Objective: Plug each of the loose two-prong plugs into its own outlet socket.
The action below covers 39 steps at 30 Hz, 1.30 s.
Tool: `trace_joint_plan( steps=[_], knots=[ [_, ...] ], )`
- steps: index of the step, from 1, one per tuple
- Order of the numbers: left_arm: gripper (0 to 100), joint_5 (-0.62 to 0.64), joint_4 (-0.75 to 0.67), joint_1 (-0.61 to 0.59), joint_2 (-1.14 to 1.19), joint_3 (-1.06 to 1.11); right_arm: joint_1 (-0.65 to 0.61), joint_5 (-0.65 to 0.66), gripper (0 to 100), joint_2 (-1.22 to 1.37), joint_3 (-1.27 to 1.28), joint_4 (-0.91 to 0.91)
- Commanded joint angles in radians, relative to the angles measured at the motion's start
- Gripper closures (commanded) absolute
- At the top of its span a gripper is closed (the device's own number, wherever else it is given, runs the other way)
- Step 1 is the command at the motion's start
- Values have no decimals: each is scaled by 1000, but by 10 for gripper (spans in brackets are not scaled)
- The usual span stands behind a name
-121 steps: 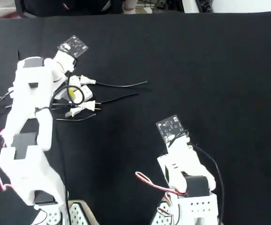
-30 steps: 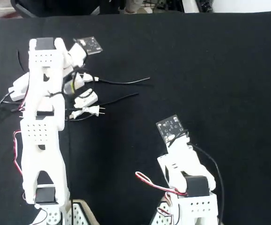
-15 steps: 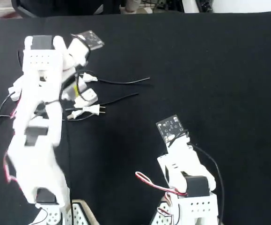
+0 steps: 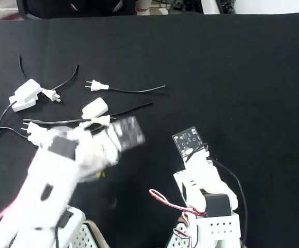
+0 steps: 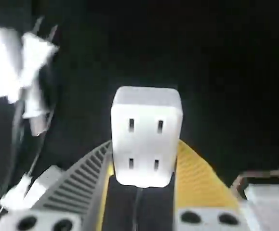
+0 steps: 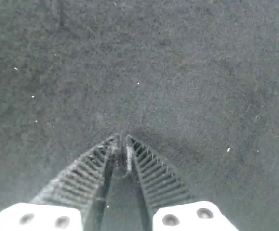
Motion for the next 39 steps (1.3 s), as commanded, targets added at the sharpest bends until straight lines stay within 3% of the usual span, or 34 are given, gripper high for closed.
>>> trace_joint_plan(
  steps=[1,9,15,22,27,31,36,39],
  knots=[
    [920,0,-141,88,-212,262,8,-6,985,-77,-2,3],
    [874,0,-107,107,-425,412,8,-6,985,-77,-2,3],
    [679,18,5,107,-499,394,8,-5,985,-77,-2,3],
    [683,100,140,91,-594,237,8,-6,984,-77,-2,3],
    [683,147,201,-128,-690,45,12,-3,985,-74,-2,2],
    [683,152,199,-344,-740,35,-2,2,984,-77,-4,-48],
    [683,278,106,-641,-743,120,0,195,983,-76,-48,-190],
    [716,311,51,-730,-743,211,-2,295,983,-70,-113,-250]
  ],
)
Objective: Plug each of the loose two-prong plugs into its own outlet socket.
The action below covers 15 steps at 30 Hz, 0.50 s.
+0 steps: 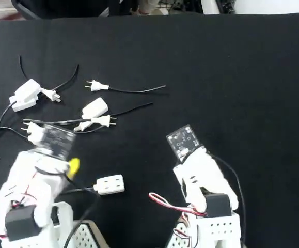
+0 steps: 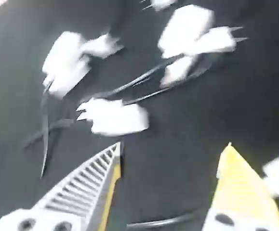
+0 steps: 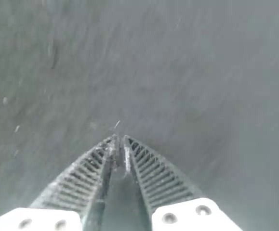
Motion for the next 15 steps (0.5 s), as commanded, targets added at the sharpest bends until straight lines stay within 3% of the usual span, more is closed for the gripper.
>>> trace_joint_plan(
  steps=[1,8,15],
  knots=[
    [739,35,-57,-96,-5,81,-17,107,982,-68,-93,-75],
    [854,121,-74,-94,-11,148,-123,127,884,133,-122,-184],
    [856,135,-133,-104,-12,251,-221,196,882,728,-452,-308]
  ],
)
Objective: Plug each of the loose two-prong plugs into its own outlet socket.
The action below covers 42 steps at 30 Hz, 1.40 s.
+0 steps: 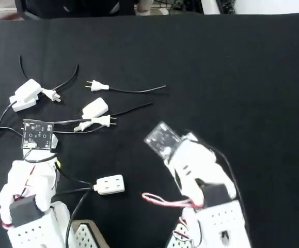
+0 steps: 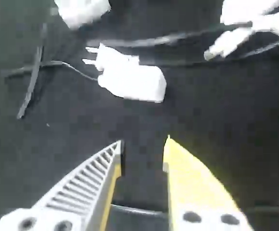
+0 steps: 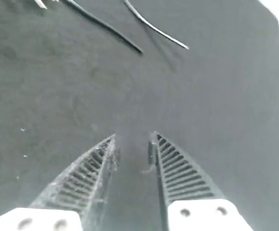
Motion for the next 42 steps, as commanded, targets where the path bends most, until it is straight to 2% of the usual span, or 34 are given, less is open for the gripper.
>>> trace_joint_plan(
  steps=[1,9,16,21,25,27,31,36,42],
  knots=[
    [856,9,-37,-8,-5,35,-63,17,882,375,-277,-61],
    [855,3,-54,-8,-5,54,-204,58,881,1179,-842,-55],
    [857,3,-61,-10,-5,94,-311,69,883,1632,-1234,9],
    [858,2,-63,-28,-5,97,-388,66,882,1733,-1319,-44],
    [858,6,-66,-81,-5,97,-391,-25,881,1782,-1313,-209],
    [859,6,-66,-84,-5,97,-391,-29,878,1808,-1328,-229],
    [859,6,-64,-81,-5,97,-387,-26,848,1825,-1382,-206],
    [859,6,-64,-79,-5,97,-404,68,848,1768,-1403,-14],
    [859,2,-58,-77,-5,97,-480,98,847,1696,-1337,-15]
  ],
)
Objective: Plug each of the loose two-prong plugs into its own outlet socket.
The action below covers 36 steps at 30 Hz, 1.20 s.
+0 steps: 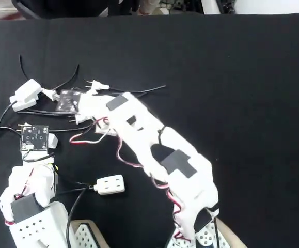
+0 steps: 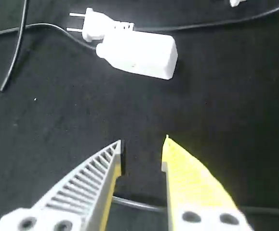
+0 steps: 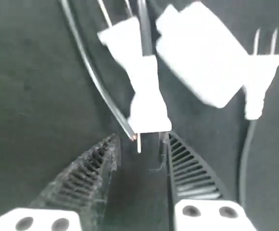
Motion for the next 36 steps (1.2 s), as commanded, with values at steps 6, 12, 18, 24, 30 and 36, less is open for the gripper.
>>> trace_joint_plan(
  steps=[6,12,18,24,30,36],
  knots=[
    [859,2,-12,-13,-5,-4,-48,8,847,-82,41,-89],
    [859,2,-12,-13,-5,-4,-38,28,847,-147,31,-18],
    [859,2,-14,-10,-5,5,-14,51,846,-265,56,80],
    [859,2,-15,-13,-5,5,-77,-23,846,-280,168,-107],
    [859,2,-15,-15,-5,5,-78,-68,845,-99,99,-224],
    [859,2,-15,-15,-5,5,-58,-98,847,82,-76,-170]
  ],
)
